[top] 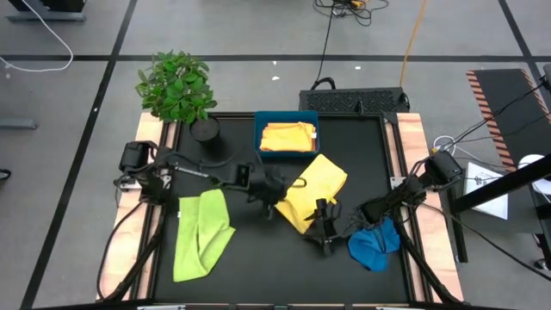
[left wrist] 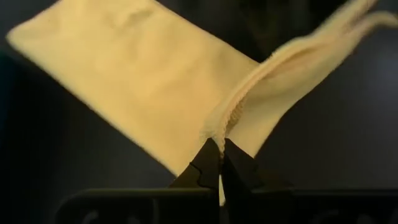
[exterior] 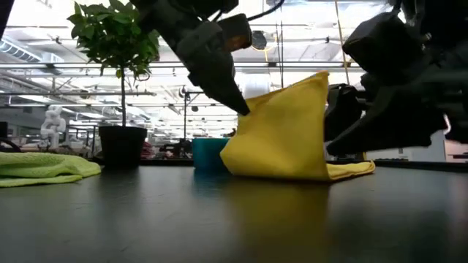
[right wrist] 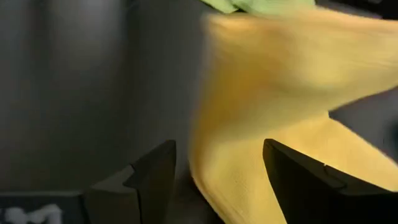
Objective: Fold microfiber towels
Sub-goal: Fold the yellow microfiber towel
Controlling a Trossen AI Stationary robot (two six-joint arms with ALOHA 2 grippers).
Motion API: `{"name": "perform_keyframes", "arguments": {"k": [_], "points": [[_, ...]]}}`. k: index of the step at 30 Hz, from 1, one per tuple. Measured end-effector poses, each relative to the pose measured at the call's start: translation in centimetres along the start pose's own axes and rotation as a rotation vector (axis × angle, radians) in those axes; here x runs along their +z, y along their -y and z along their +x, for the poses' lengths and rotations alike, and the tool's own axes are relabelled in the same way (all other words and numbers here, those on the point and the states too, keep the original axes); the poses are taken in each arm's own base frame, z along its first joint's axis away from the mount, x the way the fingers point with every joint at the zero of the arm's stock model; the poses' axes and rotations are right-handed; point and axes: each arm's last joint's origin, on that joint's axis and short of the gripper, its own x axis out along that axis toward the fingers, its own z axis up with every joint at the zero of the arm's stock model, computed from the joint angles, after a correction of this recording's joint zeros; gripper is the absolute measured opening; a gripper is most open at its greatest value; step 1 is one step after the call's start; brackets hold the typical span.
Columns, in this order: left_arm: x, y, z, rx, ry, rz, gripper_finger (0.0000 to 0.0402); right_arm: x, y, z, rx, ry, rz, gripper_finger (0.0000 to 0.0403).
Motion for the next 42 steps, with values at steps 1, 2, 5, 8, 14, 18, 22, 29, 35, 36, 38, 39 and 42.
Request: {"name": "perform_keyframes", "arguments": {"k": [1, 2, 5, 8, 14, 18, 22, 29, 35, 36, 38, 39, 42], "points": [[0.1, -0.5, -0.1, -0.001, 0.003, -0.009, 0.0004, 0.2, 0.0, -0.1, 0.001, 0.004, 0.038, 0.0233], [0.1, -1.0, -0.1, 0.000, 0.006, -0.015, 0.0004, 0.4, 0.1, -0.3, 0.002, 0.013, 0.077, 0.0233], [0.0, -1.8, -0.2, -0.006, 0.005, -0.020, 0.0003, 0.8, 0.4, -0.8, -0.029, 0.033, 0.160, 0.0232], [0.0, -2.1, -0.2, 0.000, 0.004, -0.019, 0.0004, 1.1, 0.8, -1.0, -0.114, 0.052, 0.222, 0.0232], [0.0, -2.1, -0.2, -0.001, 0.001, 0.002, 0.0004, 1.0, 1.3, -0.9, -0.171, 0.054, 0.257, 0.0228], [-0.2, -2.1, -0.2, 0.004, -0.010, 0.004, 0.0003, 1.1, 1.4, -0.9, -0.201, 0.066, 0.259, 0.0205], [-0.2, -2.1, -0.2, 0.012, -0.013, 0.007, 0.0005, 1.3, 1.5, -1.1, -0.232, 0.074, 0.258, 0.0178], [-0.3, -2.1, -0.2, 0.017, -0.027, 0.011, 0.0006, 2.0, 1.9, -2.1, -0.246, 0.072, 0.256, 0.0142], [-0.3, -2.1, -0.2, 0.032, -0.029, 0.011, 0.0005, 1.9, 1.9, -2.2, -0.248, 0.060, 0.246, 0.0121], [-0.3, -2.1, -0.2, 0.032, -0.029, 0.011, 0.0006, 1.9, 1.9, -2.2, -0.248, 0.058, 0.245, 0.0119], [-0.3, -2.1, -0.2, 0.033, -0.030, 0.011, 0.0006, 1.8, 2.0, -2.2, -0.271, 0.054, 0.243, 0.0115], [-0.4, -2.1, -0.2, 0.032, -0.033, 0.010, 0.0004, 1.8, 2.0, -2.2, -0.292, 0.056, 0.242, 0.0115], [-0.4, -2.1, -0.2, 0.032, -0.037, 0.010, 0.0005, 1.8, 2.1, -2.2, -0.302, 0.055, 0.238, 0.0116]]}}
